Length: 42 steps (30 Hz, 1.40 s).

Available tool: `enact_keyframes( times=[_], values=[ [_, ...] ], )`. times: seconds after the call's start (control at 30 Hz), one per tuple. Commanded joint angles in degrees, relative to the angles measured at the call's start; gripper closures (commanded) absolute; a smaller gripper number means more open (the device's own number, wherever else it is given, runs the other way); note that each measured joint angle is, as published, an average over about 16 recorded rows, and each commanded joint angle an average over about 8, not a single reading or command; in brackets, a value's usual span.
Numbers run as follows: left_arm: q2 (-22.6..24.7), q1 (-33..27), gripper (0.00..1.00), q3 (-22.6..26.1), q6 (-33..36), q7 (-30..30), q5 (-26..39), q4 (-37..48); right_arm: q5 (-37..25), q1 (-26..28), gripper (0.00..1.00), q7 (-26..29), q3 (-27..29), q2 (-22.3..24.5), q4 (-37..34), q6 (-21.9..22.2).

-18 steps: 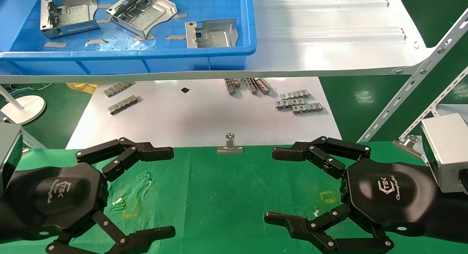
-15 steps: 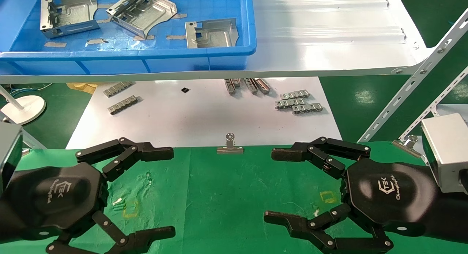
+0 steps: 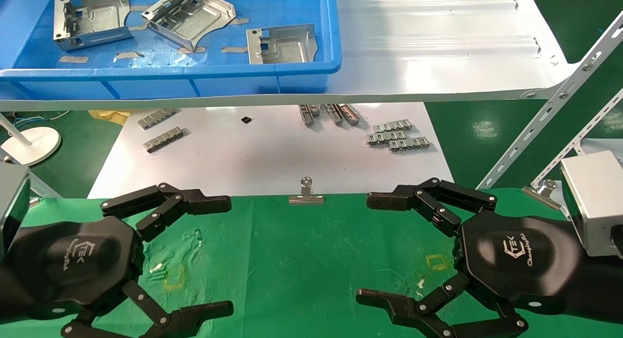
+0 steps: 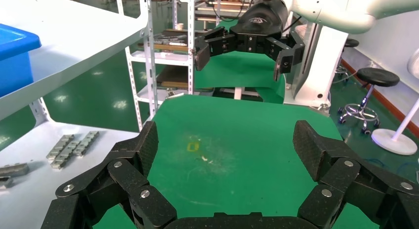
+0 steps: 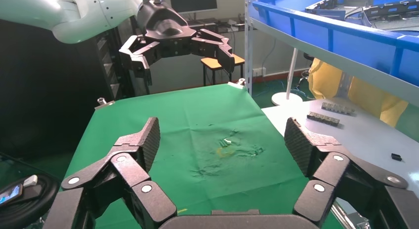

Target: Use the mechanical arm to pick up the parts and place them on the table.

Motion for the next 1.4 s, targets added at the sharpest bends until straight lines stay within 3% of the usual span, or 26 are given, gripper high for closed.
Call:
enact_keyframes(
  times=[0.03,0.73,1.0,1.4],
  values=[
    [0.00,0.00,0.00,0.00,0.00,0.00,0.00,0.00,0.00,0.00,0.00,0.00,0.00,0.00,0.00,0.00],
    [0.00,0.00,0.00,0.00,0.00,0.00,0.00,0.00,0.00,0.00,0.00,0.00,0.00,0.00,0.00,0.00],
    [0.00,0.00,0.00,0.00,0.00,0.00,0.00,0.00,0.00,0.00,1.00,0.00,0.00,0.00,0.00,0.00],
    [0.00,0.00,0.00,0.00,0.00,0.00,0.00,0.00,0.00,0.00,1.00,0.00,0.00,0.00,0.00,0.00]
  ],
)
